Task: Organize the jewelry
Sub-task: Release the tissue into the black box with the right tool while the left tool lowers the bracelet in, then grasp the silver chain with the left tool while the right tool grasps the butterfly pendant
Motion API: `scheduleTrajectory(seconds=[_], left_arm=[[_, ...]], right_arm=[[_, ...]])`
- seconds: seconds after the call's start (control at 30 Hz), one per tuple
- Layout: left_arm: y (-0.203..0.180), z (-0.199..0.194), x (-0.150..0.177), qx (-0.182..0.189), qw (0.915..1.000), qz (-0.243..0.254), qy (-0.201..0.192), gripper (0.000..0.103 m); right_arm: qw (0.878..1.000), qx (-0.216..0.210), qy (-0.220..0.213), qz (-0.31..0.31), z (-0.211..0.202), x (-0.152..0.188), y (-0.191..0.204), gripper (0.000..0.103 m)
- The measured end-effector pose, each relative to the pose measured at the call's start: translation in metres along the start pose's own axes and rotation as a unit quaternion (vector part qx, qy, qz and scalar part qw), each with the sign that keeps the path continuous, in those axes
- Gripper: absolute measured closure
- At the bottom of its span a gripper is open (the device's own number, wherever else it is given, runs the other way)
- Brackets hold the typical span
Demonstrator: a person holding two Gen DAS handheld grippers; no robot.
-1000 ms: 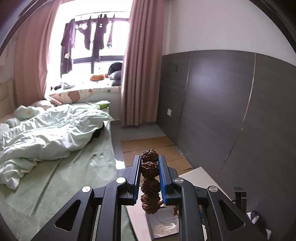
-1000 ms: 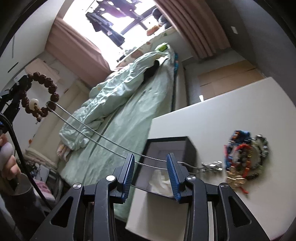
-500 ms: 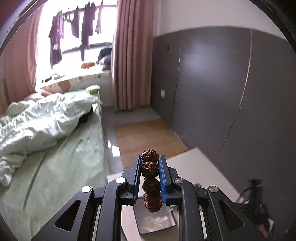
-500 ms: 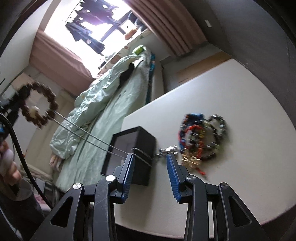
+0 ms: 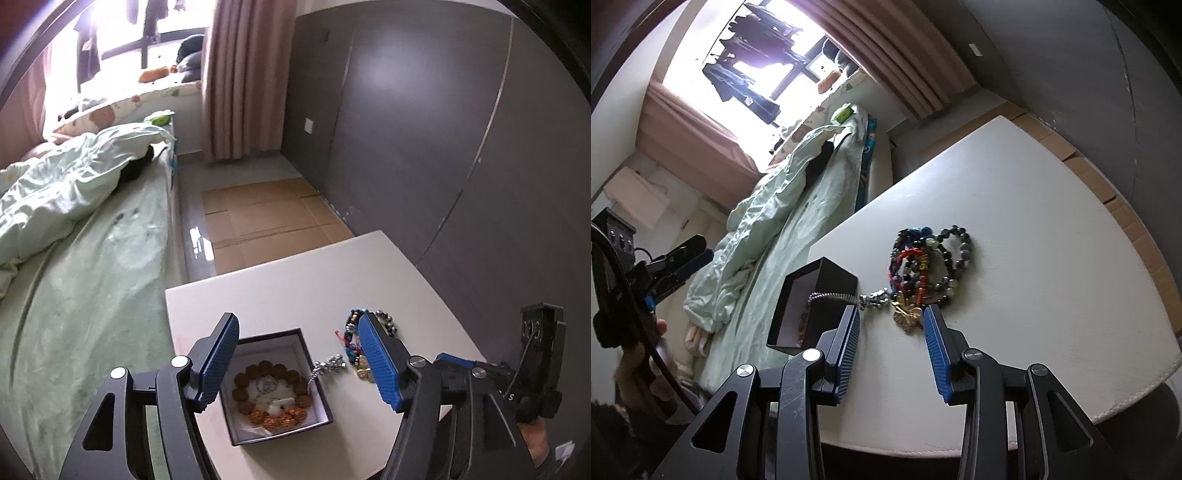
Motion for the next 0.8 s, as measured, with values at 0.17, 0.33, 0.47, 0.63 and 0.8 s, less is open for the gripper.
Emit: scheduleTrajectory(seconds=[0.17,0.33,0.47,0.63,0.8], left_arm=[[-0.017,0.008,0.005,0.0,0.9998,0.019,0.006,0.035],[-0.03,0.018,0.009,0.003,0.9993,0.035,0.013,0.035],[-0.04,0.03,0.012,0.002,0.998,0.055,0.031,0.035],[-0.045,0.04,0.016,0.002,0.9971,0.063,0.042,0.043],[-0.038,0.052,0.019,0.01,0.9967,0.052,0.062,0.051]], right_arm=[[1.0,0.007,0.005,-0.006,-0.001,-0.001,-0.005,0.066],[0.999,0.023,0.022,-0.034,0.003,0.0,-0.005,0.066],[0.998,0.033,0.032,-0.05,0.005,0.002,-0.005,0.066],[0.996,0.031,0.048,-0.066,0.015,0.005,-0.003,0.066],[0.993,0.041,0.068,-0.083,0.038,0.007,0.004,0.066]])
Point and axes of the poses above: each gripper's, at about its wrist camera, not at the fingertips, and z roughly the way its jaws point, y to its left, x to its underside, the point moved 9 cm from there along z, roughly the way its jaws point, and after that the axes turned 13 degrees about y, right-handed, at the moved point
